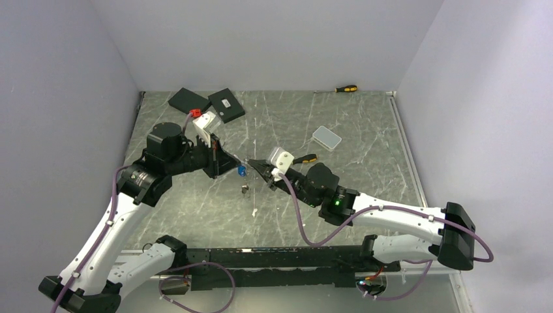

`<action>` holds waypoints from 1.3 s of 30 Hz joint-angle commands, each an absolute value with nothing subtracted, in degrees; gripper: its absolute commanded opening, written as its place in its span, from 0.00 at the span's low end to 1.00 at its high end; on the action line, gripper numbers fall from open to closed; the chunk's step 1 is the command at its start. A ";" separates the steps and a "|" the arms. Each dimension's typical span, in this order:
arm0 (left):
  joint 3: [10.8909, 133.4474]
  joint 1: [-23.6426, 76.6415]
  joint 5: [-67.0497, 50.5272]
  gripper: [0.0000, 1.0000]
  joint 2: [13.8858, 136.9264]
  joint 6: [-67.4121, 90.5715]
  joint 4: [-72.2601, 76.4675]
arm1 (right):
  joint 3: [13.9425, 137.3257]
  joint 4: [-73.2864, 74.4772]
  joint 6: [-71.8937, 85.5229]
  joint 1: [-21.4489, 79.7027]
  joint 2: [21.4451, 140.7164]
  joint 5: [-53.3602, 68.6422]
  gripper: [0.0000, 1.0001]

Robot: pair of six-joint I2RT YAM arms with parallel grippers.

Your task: Put the keys on the keyring

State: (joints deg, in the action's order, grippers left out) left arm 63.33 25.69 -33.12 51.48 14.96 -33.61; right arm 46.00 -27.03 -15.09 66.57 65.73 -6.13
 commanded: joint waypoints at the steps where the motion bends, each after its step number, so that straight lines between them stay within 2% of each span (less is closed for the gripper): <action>1: 64.43 25.58 -34.21 0.00 50.72 16.22 -31.02 | 48.79 -31.27 -16.00 66.97 65.67 -6.59 0.00; 39: 64.59 25.58 -33.31 0.00 49.33 16.02 -32.17 | 49.31 -29.81 -17.58 68.55 67.42 -8.57 0.00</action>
